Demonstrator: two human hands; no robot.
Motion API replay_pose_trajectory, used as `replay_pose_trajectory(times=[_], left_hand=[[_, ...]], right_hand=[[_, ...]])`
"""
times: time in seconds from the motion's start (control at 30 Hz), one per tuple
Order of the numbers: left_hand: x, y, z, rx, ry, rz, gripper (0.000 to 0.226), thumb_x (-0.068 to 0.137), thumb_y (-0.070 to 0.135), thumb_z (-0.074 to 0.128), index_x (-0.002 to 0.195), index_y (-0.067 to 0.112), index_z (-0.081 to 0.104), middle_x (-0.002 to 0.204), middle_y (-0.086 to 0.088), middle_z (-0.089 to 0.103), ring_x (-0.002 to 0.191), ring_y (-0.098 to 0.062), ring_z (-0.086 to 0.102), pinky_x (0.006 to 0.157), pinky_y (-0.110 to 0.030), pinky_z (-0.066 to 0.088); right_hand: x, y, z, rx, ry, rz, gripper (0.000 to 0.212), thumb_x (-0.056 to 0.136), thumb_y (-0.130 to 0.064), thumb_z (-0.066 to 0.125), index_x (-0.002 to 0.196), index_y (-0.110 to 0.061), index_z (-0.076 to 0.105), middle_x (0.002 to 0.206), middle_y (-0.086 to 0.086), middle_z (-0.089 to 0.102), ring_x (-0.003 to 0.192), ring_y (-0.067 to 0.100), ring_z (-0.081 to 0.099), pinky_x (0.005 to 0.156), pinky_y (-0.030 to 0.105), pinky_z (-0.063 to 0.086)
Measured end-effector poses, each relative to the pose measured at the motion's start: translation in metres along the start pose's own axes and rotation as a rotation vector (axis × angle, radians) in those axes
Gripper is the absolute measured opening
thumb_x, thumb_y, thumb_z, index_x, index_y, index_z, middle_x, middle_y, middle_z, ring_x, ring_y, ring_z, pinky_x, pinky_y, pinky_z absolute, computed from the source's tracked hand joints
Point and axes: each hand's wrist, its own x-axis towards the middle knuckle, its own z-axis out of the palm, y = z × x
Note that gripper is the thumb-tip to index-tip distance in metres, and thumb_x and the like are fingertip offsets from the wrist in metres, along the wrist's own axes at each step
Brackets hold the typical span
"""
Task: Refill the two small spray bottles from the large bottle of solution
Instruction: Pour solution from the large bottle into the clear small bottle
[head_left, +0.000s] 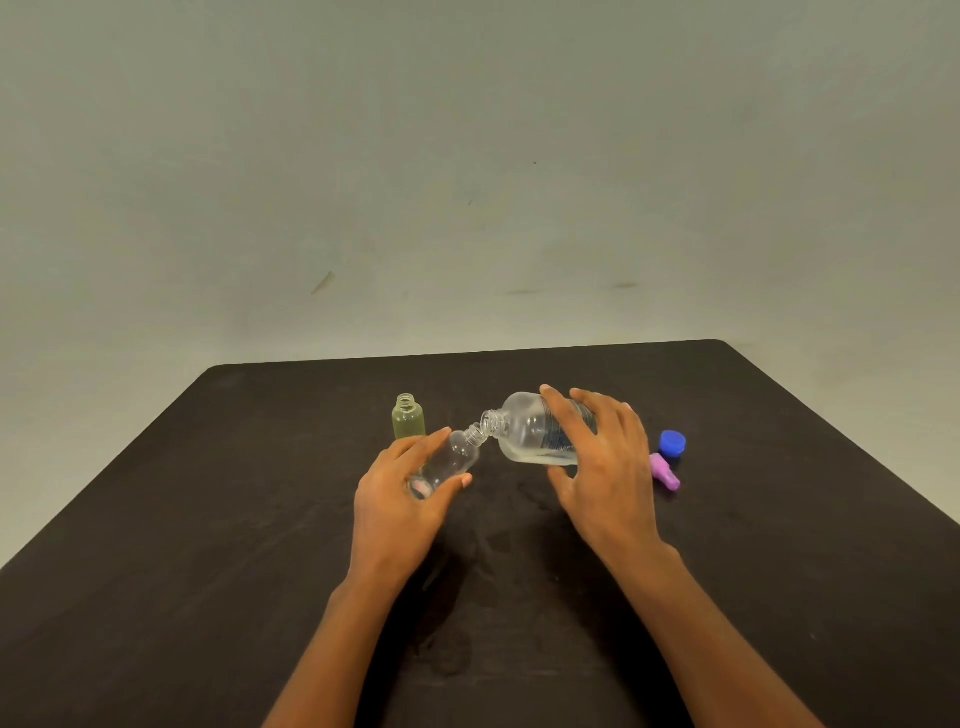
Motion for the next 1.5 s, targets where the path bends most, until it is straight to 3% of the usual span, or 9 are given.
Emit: replay_pose_trajectory(times=[0.2, 0.63, 1.5], left_hand=[[-0.0009, 0.0009, -0.0002, -0.004, -0.012, -0.009, 0.049, 0.071, 0.022, 0.082, 0.116, 0.030, 0.065, 0.108, 0.016, 0.065, 0.100, -0.009, 0.061, 0.089, -0.042, 0.052], [-0.0034, 0.0044, 0.0006, 0.010, -0.007, -0.007, 0.048, 0.070, 0.022, 0.082, 0.115, 0.029, 0.066, 0.107, 0.017, 0.066, 0.099, -0.006, 0.062, 0.089, -0.038, 0.052], [-0.0072, 0.0092, 0.0043, 0.059, 0.044, -0.034, 0.046, 0.069, 0.027, 0.082, 0.112, 0.036, 0.067, 0.103, 0.023, 0.067, 0.096, -0.001, 0.063, 0.085, -0.035, 0.054]], right_hand=[[0.0003, 0.0003, -0.0007, 0.001, 0.007, 0.005, 0.093, 0.054, -0.004, 0.087, 0.135, -0.025, 0.047, 0.124, 0.012, 0.056, 0.118, 0.029, 0.046, 0.095, 0.055, 0.047], [0.0015, 0.0002, -0.0005, -0.036, 0.030, -0.015, 0.095, 0.056, 0.000, 0.084, 0.135, -0.028, 0.041, 0.125, 0.013, 0.057, 0.119, 0.033, 0.049, 0.103, 0.054, 0.040], [0.0044, -0.0032, -0.0032, -0.083, 0.065, -0.018, 0.087, 0.059, 0.006, 0.078, 0.134, -0.026, 0.047, 0.128, 0.014, 0.055, 0.122, 0.033, 0.047, 0.109, 0.053, 0.029]])
